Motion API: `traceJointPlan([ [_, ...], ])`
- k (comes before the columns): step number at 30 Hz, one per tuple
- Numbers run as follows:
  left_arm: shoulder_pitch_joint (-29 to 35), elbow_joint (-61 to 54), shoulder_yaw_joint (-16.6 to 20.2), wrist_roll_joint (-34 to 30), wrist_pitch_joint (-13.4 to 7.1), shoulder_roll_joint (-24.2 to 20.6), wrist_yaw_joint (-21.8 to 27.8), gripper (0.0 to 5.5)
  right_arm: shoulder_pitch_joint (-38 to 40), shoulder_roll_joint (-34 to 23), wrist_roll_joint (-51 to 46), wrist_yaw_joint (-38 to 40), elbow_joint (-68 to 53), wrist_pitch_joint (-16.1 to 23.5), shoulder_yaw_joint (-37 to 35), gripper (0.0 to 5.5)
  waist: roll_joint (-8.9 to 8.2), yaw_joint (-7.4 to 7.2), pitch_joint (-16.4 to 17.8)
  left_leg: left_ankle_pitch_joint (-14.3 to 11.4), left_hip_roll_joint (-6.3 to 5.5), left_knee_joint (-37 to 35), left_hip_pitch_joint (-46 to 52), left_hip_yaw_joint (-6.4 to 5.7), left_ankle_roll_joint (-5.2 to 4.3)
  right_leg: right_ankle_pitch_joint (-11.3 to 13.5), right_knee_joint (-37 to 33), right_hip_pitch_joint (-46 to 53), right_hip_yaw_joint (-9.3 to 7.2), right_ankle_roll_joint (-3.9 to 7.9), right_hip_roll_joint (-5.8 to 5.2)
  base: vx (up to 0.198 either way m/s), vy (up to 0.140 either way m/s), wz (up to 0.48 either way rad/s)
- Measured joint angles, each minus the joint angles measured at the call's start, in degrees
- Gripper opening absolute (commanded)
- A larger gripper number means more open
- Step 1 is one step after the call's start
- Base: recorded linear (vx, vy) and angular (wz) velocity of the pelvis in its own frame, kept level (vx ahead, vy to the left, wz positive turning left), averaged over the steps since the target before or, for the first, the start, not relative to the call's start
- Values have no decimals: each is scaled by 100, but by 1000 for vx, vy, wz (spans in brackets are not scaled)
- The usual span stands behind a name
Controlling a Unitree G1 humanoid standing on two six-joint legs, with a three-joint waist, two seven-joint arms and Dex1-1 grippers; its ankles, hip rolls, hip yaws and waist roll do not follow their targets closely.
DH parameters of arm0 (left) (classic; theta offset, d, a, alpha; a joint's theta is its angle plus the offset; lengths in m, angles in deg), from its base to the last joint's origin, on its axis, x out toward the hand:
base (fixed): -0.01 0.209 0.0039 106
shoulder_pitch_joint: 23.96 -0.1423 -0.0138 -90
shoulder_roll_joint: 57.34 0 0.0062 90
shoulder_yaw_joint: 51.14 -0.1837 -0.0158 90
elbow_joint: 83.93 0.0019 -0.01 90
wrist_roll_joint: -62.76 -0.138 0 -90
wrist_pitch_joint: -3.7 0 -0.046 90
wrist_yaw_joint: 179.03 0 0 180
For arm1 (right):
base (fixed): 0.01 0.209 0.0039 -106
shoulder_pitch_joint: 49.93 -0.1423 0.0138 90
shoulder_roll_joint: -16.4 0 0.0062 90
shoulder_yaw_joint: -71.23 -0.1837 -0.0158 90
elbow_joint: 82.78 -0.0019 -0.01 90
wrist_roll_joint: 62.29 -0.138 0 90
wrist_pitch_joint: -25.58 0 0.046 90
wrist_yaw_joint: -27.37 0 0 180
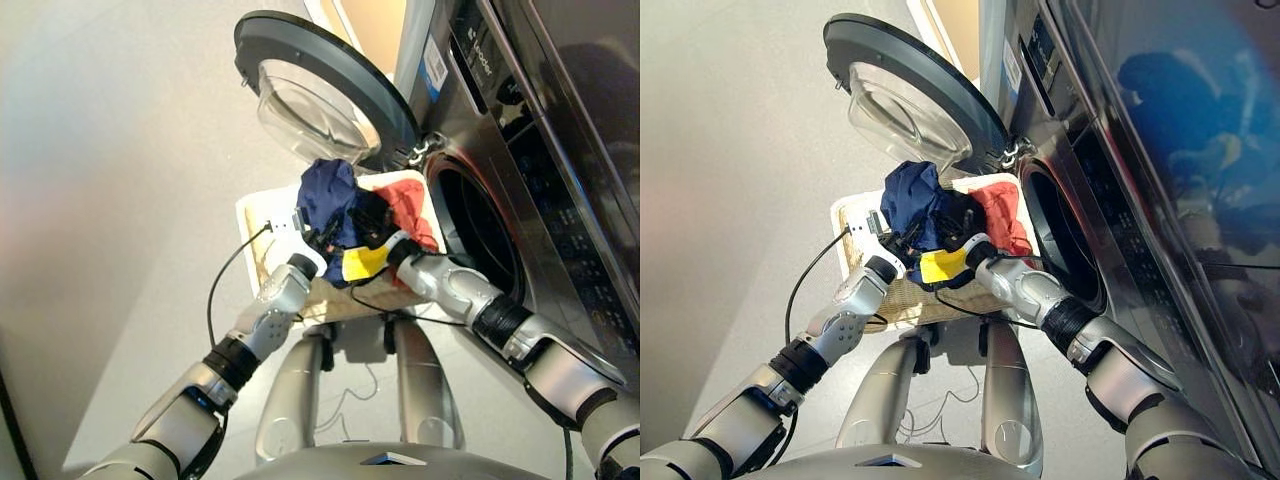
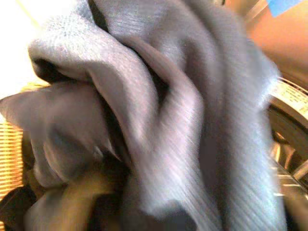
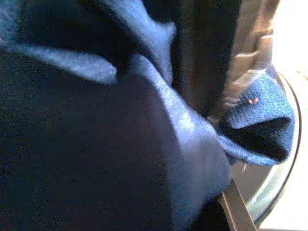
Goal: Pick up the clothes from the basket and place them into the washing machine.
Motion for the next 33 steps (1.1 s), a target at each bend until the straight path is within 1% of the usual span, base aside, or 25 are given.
traceJointPlan([
  [3, -30, -10, 75, 161, 15, -45, 13, 550, 183, 75, -350, 120, 43, 13, -185, 0, 0, -15, -1, 0, -1, -2, 1, 2, 0, 0, 0, -1, 1, 1, 0, 0, 0, 0],
  [5, -93, -100, 105, 289, 134, -71, 247, 550, 407, 292, -642, 140, 192, -7, -536, 0, -1, -7, -18, 0, 0, -2, 1, 1, 0, -1, -1, -2, 2, 2, 1, 0, 0, 0],
  [7, -220, -186, 270, 559, 310, 33, 526, 550, 559, 430, -884, 150, 280, -16, -696, 0, -1, -9, -21, -2, -6, -2, 0, 13, 2, -20, -2, -8, 13, 33, -1, 0, 0, 0],
  [8, -282, -189, 305, 643, 358, 74, 597, 550, 584, 465, -927, 153, 302, -25, -715, 0, -2, -17, -21, -2, -6, -2, -1, 16, 2, -21, -2, -9, 14, 34, -1, 0, 0, 0],
  [10, -423, -174, 493, 683, 394, 91, 818, 550, 719, 545, -1118, 148, 312, -10, -897, 0, -2, -14, -28, -2, 0, -3, -1, 25, 2, -23, -3, -17, 21, 38, 2, 0, 0, 0],
  [12, -588, -170, 713, 724, 373, 138, 867, 550, 849, 645, -1381, 156, 362, 2, -1139, 0, -3, -13, -31, -2, 2, -3, -5, 29, 2, -22, -1, -24, 24, 37, 4, 0, 0, 0],
  [14, -811, -128, 981, 767, 302, 193, 857, 550, 963, 735, -1719, 201, 498, 9, -1396, 0, -3, 2, -35, -2, 2, -4, -6, 35, 2, -23, -1, -28, 28, 38, 4, 0, 0, 0],
  [15, -887, -52, 1287, 780, 240, 330, 840, 550, 1033, 846, -1878, 244, 631, 12, -1603, 0, -2, -3, -48, -2, 3, -8, -4, 39, 2, -23, -4, -28, 32, 38, 4, 0, 0, 0],
  [16, -1003, 83, 1506, 788, 66, 431, 772, 550, 1091, 891, -2065, 305, 716, 5, -1686, 0, 0, 4, -49, -2, 2, -10, -6, 42, 2, -23, -1, -34, 30, 38, 5, 0, 0, 0],
  [19, -1102, 388, 1963, 788, -196, 560, 473, 550, 1225, 931, -2551, 390, 839, 16, -1898, 0, 1, 9, -50, 2, 6, -6, -24, 44, -4, -32, -3, -47, 23, 43, 7, 0, 0, 0],
  [20, -1146, 444, 2052, 780, -318, 581, 359, 550, 1242, 943, -2754, 424, 909, 16, -1937, 0, 1, 16, -51, -3, 5, -7, -26, 42, 2, -8, -1, -51, 21, 5, 6, 0, 0, 0],
  [22, -1160, 604, 2166, 731, -495, 605, 125, 550, 1284, 972, -3063, 522, 1020, 29, -2045, 0, 5, 14, -55, -5, 7, -5, -27, 42, -3, -43, -4, -50, 20, 51, 5, 0, 0, 0],
  [23, -1154, 636, 2224, 665, -576, 608, -25, 550, 1339, 998, -3262, 578, 1030, 37, -2140, 0, 6, 21, -56, 5, 5, -13, -28, 42, -7, -34, -2, -53, 25, 35, 5, 0, 0, 0],
  [24, -1159, 745, 2238, 516, -668, 607, -146, 550, 1379, 1018, -3430, 619, 1036, 49, -2221, 0, 14, 22, -61, 7, 4, -12, -31, 44, -7, -27, -2, -59, 24, 26, 5, 0, 0, 0],
  [25, -1174, 892, 2259, 299, -709, 603, -300, 550, 1429, 1060, -3695, 658, 1037, 88, -2345, 0, 24, 21, -67, -3, 6, -9, -35, 44, -5, -45, -3, -61, 27, 45, 4, 61, 19, 7],
  [26, -1148, 1032, 2250, 96, -754, 590, -422, 550, 1462, 1105, -3963, 726, 1037, 141, -2448, 0, 40, 23, -83, 7, 2, -14, -47, 42, -6, -26, -1, -73, 29, 22, 3, 66, 17, 1],
  [27, -1178, 1092, 2260, -1, -770, 597, -520, 550, 1457, 1139, -4118, 778, 1039, 167, -2537, 0, 48, 21, -89, 1, 1, -12, -56, 51, -3, -43, -2, -88, 35, 46, 2, 59, 20, -10],
  [30, -1129, 1552, 2200, -681, -804, 605, -791, 550, 1416, 1258, -4831, 900, 1078, 454, -2903, 0, 118, 17, -148, 6, -5, 1, -240, 69, 2, -37, 39, -284, 58, 39, -5, 0, 0, 0],
  [32, -1072, 1724, 2184, -981, -819, 629, -933, 550, 1364, 1325, -5198, 967, 1139, 570, -3068, 0, 141, 40, -158, 25, -20, 32, -402, 81, 1, -28, 100, -474, 78, 27, -11, -55, 23, 29],
  [33, -1004, 1893, 2131, -1058, -868, 628, -969, 550, 1257, 1370, -5381, 1015, 1290, 651, -3148, 0, 162, 46, -155, 26, -19, 85, -496, 80, -2, 4, 148, -570, 79, -21, -11, -62, 8, 68],
])
